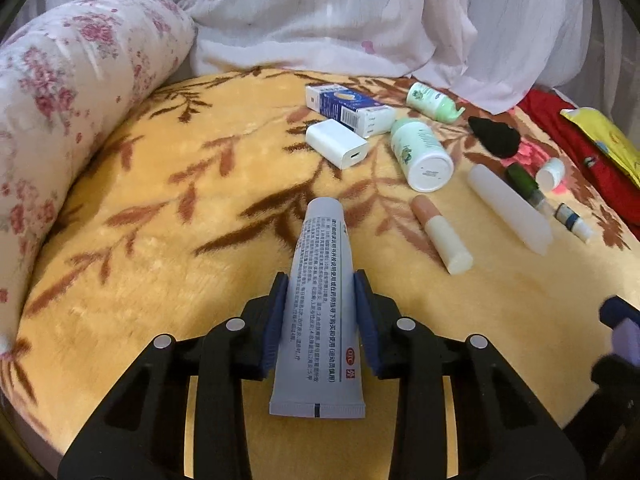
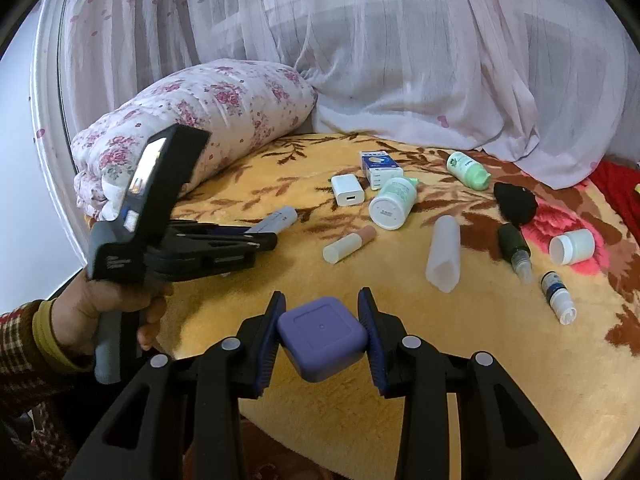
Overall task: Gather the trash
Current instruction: 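Drop the tube and eraser into the orange bin with both tools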
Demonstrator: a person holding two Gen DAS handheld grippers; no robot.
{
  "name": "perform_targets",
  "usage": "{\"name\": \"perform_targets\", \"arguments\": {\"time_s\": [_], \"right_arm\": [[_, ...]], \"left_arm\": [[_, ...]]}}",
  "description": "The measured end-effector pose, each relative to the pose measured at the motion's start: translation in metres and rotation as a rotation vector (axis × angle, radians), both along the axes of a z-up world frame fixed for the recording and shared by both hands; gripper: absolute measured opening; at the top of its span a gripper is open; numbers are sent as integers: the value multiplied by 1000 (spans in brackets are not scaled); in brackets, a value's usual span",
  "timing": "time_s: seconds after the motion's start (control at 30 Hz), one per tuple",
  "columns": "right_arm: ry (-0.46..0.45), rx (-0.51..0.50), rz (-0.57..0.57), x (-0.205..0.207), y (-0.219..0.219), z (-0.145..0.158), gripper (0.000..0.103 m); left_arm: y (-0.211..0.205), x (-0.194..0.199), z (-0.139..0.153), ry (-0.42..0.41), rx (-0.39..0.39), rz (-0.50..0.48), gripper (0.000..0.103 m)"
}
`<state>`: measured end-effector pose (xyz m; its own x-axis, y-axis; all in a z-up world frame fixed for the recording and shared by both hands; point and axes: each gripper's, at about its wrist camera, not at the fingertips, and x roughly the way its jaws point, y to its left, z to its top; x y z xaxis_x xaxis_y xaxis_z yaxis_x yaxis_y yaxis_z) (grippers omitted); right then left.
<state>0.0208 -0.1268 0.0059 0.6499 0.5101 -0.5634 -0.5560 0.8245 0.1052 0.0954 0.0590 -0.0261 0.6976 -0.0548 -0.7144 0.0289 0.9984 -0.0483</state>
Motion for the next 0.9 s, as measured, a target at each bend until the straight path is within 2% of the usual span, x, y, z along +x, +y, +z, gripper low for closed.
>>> {"name": "perform_targets", "arguments": {"time_s": [0.2, 0.4, 0.67, 0.9], "right_arm": [[10, -6, 21, -15, 2, 1, 38], [87, -36, 84, -48, 5, -13, 38], [275, -111, 125, -85, 8, -65, 38], [392, -118, 125, -100, 13, -88, 38]], "left_arm": [[-1, -44, 11, 0, -20, -43, 33], [-10, -105, 10, 71, -36, -150, 33], [-23, -171, -32, 255, -72, -246, 33], [-27, -189, -56, 350, -88, -249, 33]]}}
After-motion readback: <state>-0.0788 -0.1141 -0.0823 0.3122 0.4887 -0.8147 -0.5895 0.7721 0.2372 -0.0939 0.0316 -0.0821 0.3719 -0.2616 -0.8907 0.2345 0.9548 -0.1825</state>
